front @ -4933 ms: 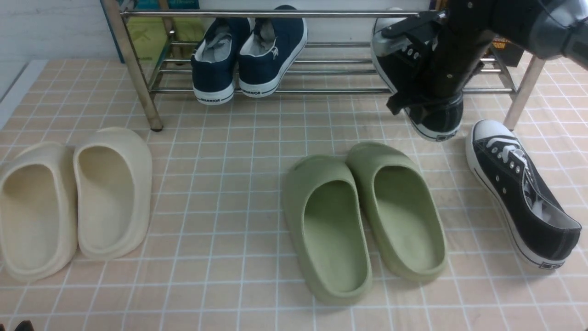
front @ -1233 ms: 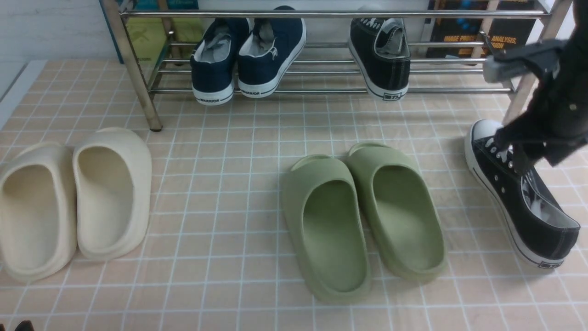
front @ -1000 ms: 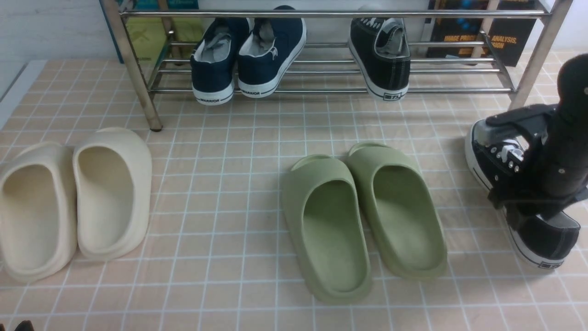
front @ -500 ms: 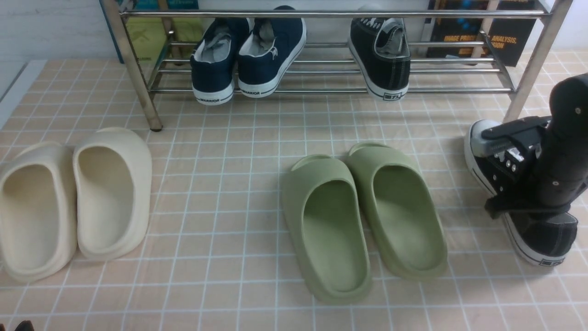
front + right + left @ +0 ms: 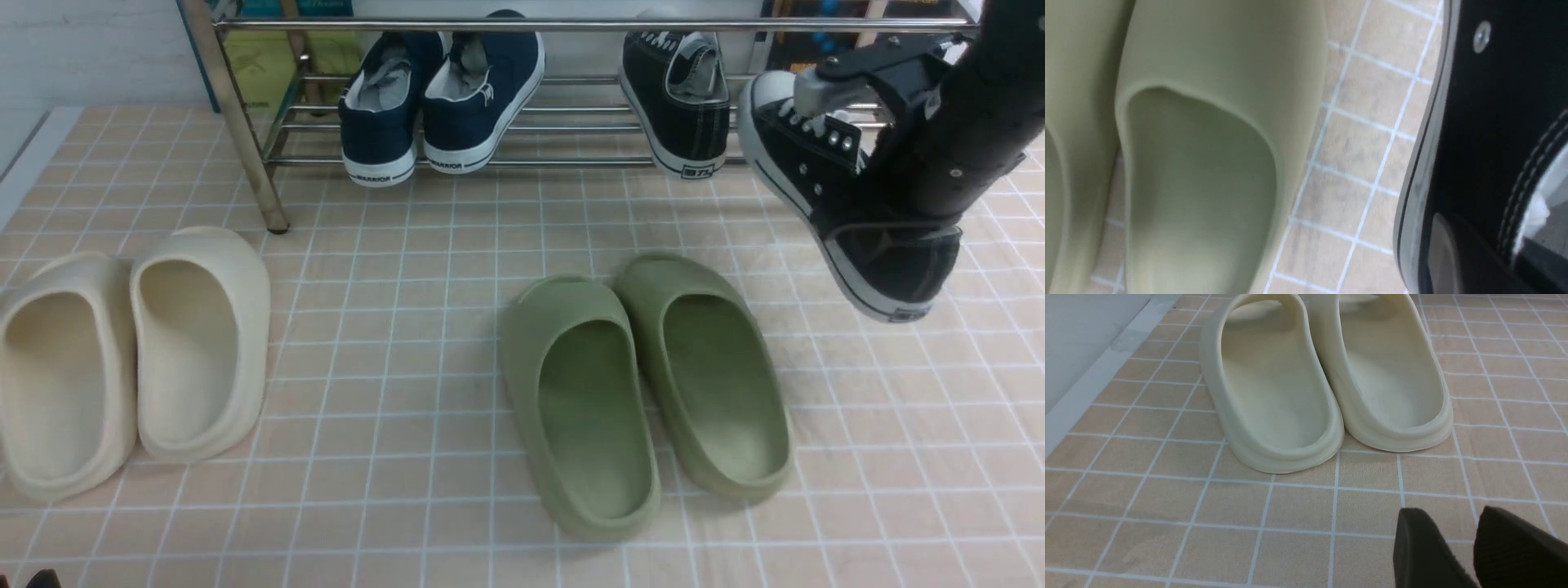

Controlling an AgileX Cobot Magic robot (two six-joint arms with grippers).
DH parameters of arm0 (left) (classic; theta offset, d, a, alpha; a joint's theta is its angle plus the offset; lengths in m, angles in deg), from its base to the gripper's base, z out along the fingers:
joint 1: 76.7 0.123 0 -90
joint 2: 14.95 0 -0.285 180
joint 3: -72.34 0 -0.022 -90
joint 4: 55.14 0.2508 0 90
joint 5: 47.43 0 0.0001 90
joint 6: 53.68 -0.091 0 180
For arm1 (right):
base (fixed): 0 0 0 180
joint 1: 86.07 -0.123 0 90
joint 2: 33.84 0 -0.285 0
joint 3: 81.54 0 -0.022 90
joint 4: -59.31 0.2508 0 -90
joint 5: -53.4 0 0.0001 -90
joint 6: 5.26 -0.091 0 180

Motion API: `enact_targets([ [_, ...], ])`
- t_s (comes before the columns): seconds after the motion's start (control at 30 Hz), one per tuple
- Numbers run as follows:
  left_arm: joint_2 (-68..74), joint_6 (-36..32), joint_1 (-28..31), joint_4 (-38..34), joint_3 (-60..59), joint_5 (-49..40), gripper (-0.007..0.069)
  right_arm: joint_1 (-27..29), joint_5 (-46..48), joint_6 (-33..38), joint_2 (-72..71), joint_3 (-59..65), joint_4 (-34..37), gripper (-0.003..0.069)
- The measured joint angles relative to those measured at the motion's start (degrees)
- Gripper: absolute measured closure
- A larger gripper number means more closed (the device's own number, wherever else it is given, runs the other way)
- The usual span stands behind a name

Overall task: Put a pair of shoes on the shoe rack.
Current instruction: Use the right arm to put a shoe into the shoe rack

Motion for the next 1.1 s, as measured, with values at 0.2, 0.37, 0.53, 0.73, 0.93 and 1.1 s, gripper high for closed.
enact_targets([
  [0.2, 0.0, 0.0, 0.0, 0.1, 0.0, 0.0, 0.0388, 0.0, 1.8, -0.5, 9.4, -10.5, -0.4, 0.0657],
  [0.37, 0.0, 0.0, 0.0, 0.1, 0.0, 0.0, 0.0388, 0.0, 3.9, -1.3, 13.9, -18.7, -1.1, 0.0657],
  [0.53, 0.0, 0.0, 0.0, 0.1, 0.0, 0.0, 0.0388, 0.0, 4.0, -1.2, 19.0, -29.1, -2.0, 0.0657],
  [0.73, 0.0, 0.0, 0.0, 0.1, 0.0, 0.0, 0.0388, 0.0, 2.2, -0.2, 24.9, -35.4, -2.8, 0.0657],
  [0.93, 0.0, 0.0, 0.0, 0.1, 0.0, 0.0, 0.0388, 0.0, -2.9, 3.7, 29.6, -38.7, -6.3, 0.0657],
  [1.1, 0.0, 0.0, 0.0, 0.1, 0.0, 0.0, 0.0388, 0.0, -5.8, 4.3, 30.5, -39.0, -7.1, 0.0655],
])
